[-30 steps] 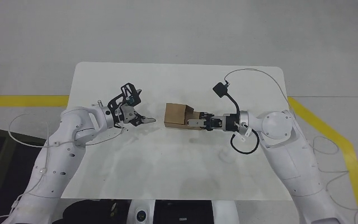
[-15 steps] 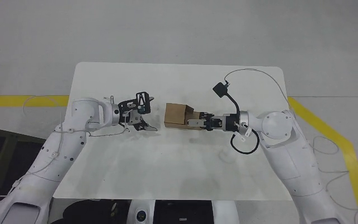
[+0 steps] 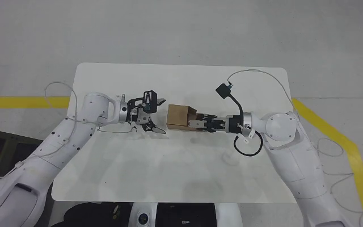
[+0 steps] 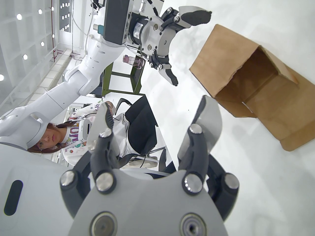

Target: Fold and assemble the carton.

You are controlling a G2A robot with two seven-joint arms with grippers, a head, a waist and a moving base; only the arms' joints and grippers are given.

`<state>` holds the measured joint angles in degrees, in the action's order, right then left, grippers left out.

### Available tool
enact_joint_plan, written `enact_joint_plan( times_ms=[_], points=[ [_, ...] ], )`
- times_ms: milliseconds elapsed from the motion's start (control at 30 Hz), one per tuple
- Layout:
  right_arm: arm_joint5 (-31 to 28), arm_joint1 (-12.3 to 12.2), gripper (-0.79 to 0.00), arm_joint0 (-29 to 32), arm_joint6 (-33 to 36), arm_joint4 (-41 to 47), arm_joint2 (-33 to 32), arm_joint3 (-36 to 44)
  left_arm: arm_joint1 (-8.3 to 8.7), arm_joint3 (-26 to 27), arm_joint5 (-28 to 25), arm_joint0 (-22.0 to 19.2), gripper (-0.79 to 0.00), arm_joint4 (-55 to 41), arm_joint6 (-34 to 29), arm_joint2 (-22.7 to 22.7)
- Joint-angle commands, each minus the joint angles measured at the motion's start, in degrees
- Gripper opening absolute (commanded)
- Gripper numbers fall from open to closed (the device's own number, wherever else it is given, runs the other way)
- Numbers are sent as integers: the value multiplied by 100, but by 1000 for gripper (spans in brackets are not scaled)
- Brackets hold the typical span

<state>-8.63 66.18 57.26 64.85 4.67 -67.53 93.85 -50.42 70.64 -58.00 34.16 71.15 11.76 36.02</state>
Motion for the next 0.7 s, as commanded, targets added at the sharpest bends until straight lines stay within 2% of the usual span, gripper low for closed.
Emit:
enact_joint_plan(
  times_ms=[0,400,667],
  points=[
    [0,0,-785,0,0,0,0,0,-53,-157,0,-125,0,3,215,-160],
    [1046,-95,-785,593,-550,-705,12,-91,-481,-993,24,-415,0,250,933,-530],
    [1100,-15,-785,304,-819,-674,388,-684,-657,-1218,0,-460,0,490,1171,-603]
  ],
)
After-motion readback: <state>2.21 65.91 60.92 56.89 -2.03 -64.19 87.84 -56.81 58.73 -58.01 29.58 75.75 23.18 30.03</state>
